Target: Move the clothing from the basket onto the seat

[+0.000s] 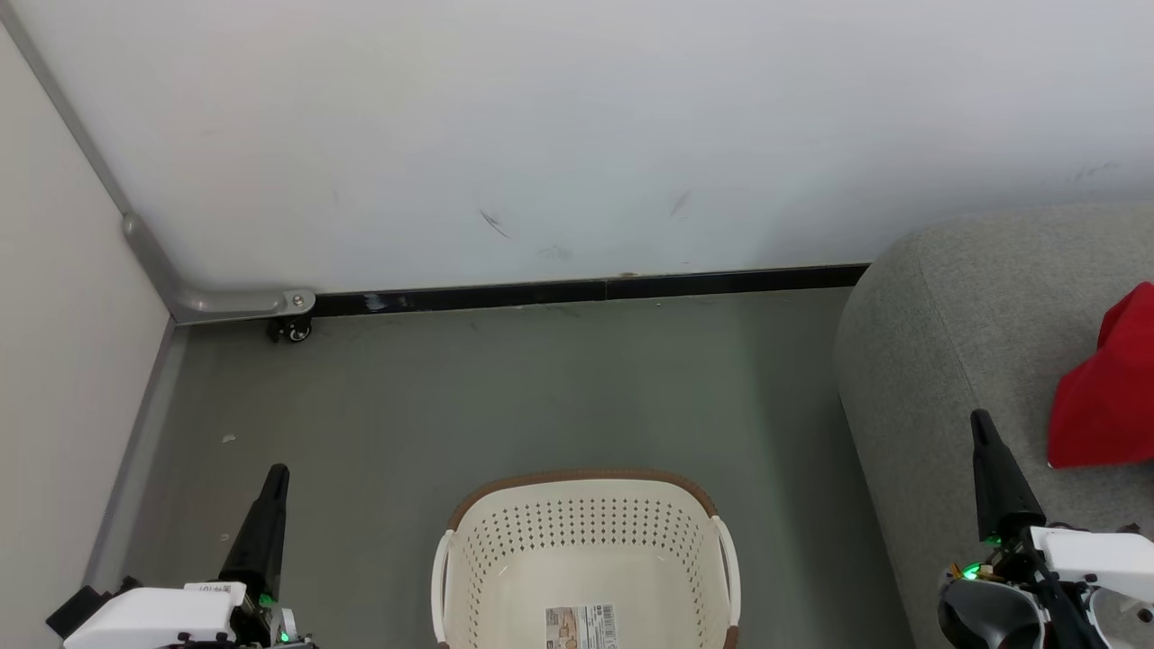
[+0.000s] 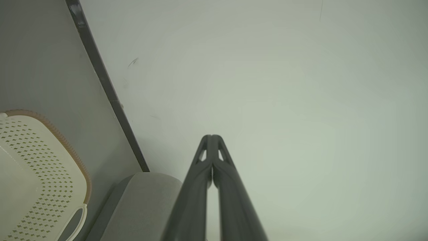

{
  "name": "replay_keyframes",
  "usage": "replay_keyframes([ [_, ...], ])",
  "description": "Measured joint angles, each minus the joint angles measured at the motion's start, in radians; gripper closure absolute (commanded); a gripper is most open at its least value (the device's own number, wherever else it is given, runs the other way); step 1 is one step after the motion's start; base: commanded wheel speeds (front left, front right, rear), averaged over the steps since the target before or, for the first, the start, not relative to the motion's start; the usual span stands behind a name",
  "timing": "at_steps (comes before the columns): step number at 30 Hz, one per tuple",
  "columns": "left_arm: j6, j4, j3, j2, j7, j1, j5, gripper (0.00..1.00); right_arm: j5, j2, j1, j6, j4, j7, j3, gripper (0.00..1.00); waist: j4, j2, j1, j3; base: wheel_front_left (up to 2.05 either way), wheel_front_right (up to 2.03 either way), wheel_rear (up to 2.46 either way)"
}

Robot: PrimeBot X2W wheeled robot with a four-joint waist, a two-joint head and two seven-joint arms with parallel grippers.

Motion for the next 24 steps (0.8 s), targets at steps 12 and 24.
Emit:
replay_keyframes([
  [12,-0.008,0.009,0.006,-0.003,0.003,-0.011,-0.013,1.00,0.015,-0.001,-0.013,0.000,0.003,0.002,-0.006,1.00,0.000,0.0000,0.0000,0.000,0.00,0.00,0.00],
  [24,-0.008,0.016,0.007,-0.003,0.003,-0.011,-0.013,1.00,0.015,-0.001,-0.014,0.000,0.004,0.002,-0.007,1.00,0.000,0.0000,-0.0002,0.000,0.00,0.00,0.00],
])
